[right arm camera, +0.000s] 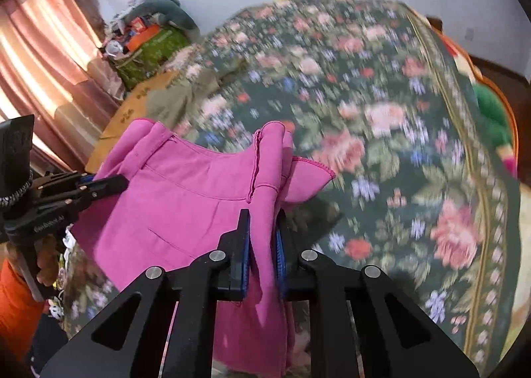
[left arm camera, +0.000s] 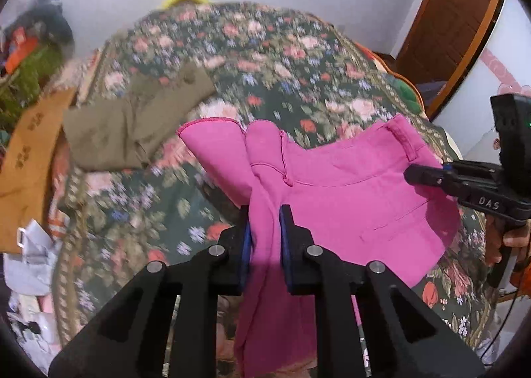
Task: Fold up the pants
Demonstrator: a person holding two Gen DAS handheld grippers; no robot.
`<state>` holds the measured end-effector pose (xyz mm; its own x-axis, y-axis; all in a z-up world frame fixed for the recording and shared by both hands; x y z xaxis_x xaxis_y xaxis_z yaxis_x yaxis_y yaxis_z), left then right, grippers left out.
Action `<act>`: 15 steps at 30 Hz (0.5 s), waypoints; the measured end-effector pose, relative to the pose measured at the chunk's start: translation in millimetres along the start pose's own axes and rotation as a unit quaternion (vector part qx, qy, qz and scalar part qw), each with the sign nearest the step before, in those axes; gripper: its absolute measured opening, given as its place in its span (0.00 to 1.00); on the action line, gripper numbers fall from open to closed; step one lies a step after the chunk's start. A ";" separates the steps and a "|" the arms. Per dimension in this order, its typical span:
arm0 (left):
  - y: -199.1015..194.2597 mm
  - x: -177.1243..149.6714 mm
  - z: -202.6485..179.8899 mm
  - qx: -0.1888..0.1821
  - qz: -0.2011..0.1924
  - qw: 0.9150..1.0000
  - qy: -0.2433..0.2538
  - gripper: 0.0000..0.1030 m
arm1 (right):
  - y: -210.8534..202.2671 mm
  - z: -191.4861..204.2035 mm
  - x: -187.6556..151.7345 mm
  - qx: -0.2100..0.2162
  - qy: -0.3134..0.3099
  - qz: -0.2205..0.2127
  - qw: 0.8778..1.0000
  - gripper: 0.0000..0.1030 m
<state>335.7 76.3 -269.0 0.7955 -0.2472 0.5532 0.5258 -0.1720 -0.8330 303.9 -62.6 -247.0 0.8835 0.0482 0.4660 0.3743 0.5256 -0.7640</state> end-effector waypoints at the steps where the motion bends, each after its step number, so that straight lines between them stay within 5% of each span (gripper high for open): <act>1: -6.4 5.1 5.0 0.008 -0.009 1.000 -0.001 0.15 | -1.3 5.6 4.9 0.000 -0.007 -0.006 1.000 0.11; 15: -65.5 67.3 105.3 0.091 -0.099 0.990 -0.033 0.14 | 2.8 101.8 101.7 0.028 -0.082 -0.082 0.993 0.11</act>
<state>386.6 171.3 -177.9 0.6856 -0.1623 0.7097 0.7148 -0.0345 -0.6984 366.1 30.3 -156.3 0.7522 0.0926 0.6523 0.4895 0.5843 -0.6473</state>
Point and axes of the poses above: each gripper's, at about its wrist camera, not at the fingertips, and y roughly the way its jaws point, z to its left, x to its top, the point moved 10 cm from there along y, roughly the way its jaws point, and after that the axes turned 11 degrees about y, right-handed, at the moved point
